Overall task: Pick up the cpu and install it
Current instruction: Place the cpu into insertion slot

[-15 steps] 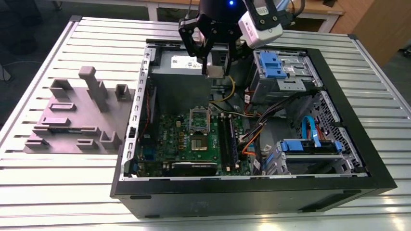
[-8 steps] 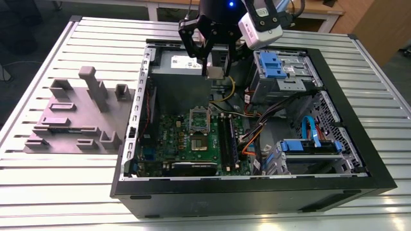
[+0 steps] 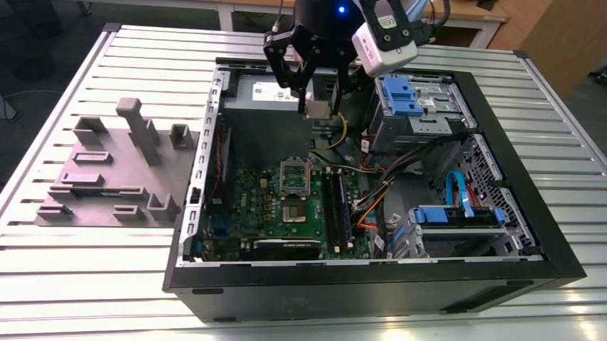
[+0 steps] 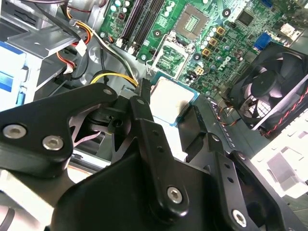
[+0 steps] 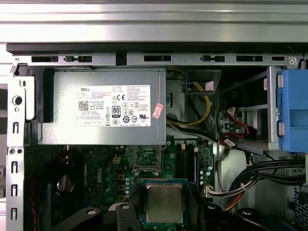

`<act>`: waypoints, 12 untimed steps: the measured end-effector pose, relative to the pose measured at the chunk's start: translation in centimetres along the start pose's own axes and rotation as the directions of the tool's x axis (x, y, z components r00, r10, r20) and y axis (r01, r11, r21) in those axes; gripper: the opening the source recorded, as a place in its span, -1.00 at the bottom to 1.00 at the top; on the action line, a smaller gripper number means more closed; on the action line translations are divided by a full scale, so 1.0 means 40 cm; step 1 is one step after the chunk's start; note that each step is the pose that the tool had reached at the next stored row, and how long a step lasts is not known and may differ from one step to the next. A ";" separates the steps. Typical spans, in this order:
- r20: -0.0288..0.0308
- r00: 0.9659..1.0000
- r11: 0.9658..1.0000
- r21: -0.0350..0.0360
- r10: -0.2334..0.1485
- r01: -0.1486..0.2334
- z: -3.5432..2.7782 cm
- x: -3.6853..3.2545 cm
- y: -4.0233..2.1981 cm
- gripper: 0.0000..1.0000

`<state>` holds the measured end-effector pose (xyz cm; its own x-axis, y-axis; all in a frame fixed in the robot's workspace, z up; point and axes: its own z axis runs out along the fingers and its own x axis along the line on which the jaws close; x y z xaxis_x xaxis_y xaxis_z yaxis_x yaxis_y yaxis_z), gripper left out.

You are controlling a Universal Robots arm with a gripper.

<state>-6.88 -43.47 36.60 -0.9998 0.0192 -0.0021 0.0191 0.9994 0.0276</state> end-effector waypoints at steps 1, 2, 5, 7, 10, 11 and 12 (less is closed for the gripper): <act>0.000 1.000 1.000 0.000 0.000 0.000 0.000 0.000 0.000 -0.05; 0.000 1.000 1.000 0.000 0.000 0.000 0.001 0.000 -0.001 -0.05; 0.000 1.000 1.000 0.000 0.000 0.000 0.009 0.000 -0.003 -0.05; 0.000 1.000 1.000 0.000 0.000 0.000 0.010 0.000 -0.003 -0.05; 0.000 1.000 1.000 0.000 0.000 0.000 0.012 0.000 -0.003 -0.05; 0.000 1.000 1.000 0.000 0.000 0.000 0.012 0.000 -0.003 -0.05; 0.000 1.000 1.000 0.000 0.000 0.000 0.013 0.000 -0.003 -0.05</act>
<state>-6.88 -43.59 36.06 -0.9998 0.0191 -0.0022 0.0191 0.9994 0.0277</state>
